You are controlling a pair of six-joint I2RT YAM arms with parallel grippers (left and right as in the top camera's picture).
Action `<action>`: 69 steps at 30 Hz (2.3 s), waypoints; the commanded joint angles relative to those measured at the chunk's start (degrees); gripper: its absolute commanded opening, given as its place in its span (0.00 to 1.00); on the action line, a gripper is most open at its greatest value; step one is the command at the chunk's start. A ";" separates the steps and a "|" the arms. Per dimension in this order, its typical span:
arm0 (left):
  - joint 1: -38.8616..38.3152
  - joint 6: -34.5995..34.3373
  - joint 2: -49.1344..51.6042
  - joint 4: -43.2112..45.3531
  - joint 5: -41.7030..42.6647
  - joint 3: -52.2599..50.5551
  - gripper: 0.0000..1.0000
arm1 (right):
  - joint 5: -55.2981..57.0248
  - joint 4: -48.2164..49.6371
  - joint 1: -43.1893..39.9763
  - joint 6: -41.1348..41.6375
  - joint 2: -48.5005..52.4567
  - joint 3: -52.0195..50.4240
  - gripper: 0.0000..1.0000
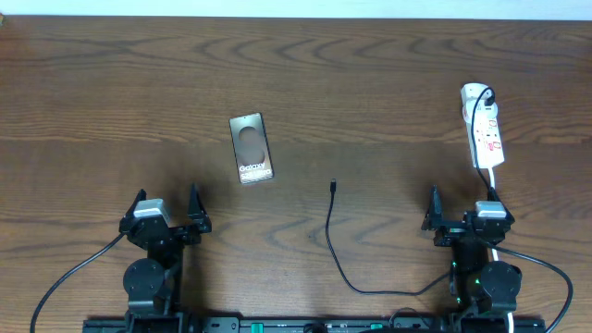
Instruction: Plug charger to phone and switch on socket
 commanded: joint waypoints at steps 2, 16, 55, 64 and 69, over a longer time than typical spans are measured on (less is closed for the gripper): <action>0.26 0.79 0.00 -2.71 -2.64 -0.72 0.96 | 0.70 -0.02 0.28 1.03 -0.39 -0.15 0.99; 0.26 0.81 0.00 -2.71 -2.64 -0.72 0.96 | 0.70 -0.02 0.28 1.03 -0.39 -0.15 0.99; 0.26 -0.57 30.23 -28.30 7.06 47.95 0.96 | 0.70 -0.04 0.28 1.03 -0.39 -0.13 0.99; 0.24 -0.57 65.59 -59.82 9.46 94.44 0.96 | 0.70 -0.04 0.28 1.03 -0.39 -0.13 0.99; -0.02 -0.59 83.27 -76.89 10.43 116.06 0.96 | 0.70 -0.04 0.28 1.03 -0.39 -0.15 0.99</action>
